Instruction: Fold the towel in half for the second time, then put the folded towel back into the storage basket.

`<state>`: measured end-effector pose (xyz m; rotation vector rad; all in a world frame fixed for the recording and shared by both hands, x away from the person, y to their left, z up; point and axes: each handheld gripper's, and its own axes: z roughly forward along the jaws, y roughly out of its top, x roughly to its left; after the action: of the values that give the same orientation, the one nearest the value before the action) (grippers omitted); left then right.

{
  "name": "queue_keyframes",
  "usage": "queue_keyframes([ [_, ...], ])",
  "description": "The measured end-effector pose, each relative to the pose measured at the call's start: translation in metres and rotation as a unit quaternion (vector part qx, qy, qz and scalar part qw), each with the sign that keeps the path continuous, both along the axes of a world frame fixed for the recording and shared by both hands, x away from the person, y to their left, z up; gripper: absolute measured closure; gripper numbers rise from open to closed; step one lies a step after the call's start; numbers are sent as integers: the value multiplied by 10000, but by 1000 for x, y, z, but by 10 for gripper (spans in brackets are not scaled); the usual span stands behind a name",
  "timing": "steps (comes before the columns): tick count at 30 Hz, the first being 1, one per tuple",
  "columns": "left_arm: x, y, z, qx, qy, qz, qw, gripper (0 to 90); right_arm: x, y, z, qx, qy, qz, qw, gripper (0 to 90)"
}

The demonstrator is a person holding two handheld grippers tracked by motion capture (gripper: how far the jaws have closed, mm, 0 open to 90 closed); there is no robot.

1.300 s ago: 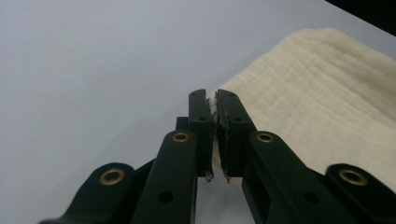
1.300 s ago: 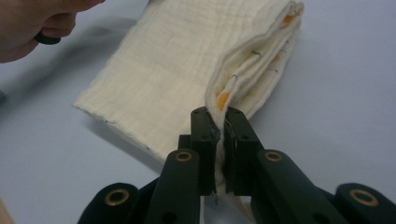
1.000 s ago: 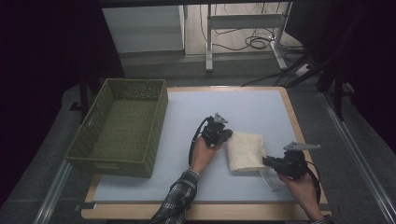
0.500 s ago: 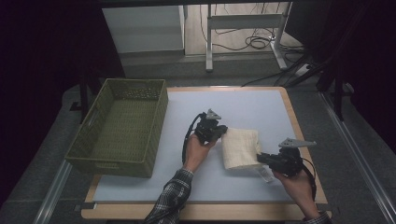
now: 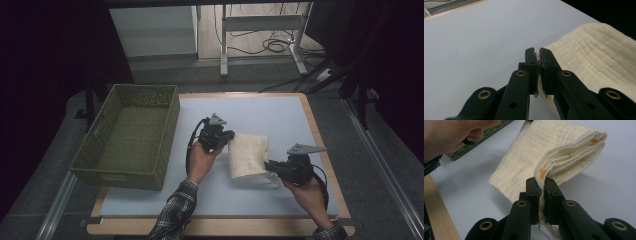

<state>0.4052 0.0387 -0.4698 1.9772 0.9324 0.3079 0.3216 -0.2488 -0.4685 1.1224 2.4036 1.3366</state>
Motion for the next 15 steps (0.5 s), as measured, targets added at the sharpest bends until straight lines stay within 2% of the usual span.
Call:
queue_keyframes([
  [9,-4,17,7,45,-43,111,9999,854,3,18,4,-30,-31,145,9999,832],
  [15,-6,31,16,148,-72,167,9997,854,7,32,7,-33,-89,236,9997,831],
])
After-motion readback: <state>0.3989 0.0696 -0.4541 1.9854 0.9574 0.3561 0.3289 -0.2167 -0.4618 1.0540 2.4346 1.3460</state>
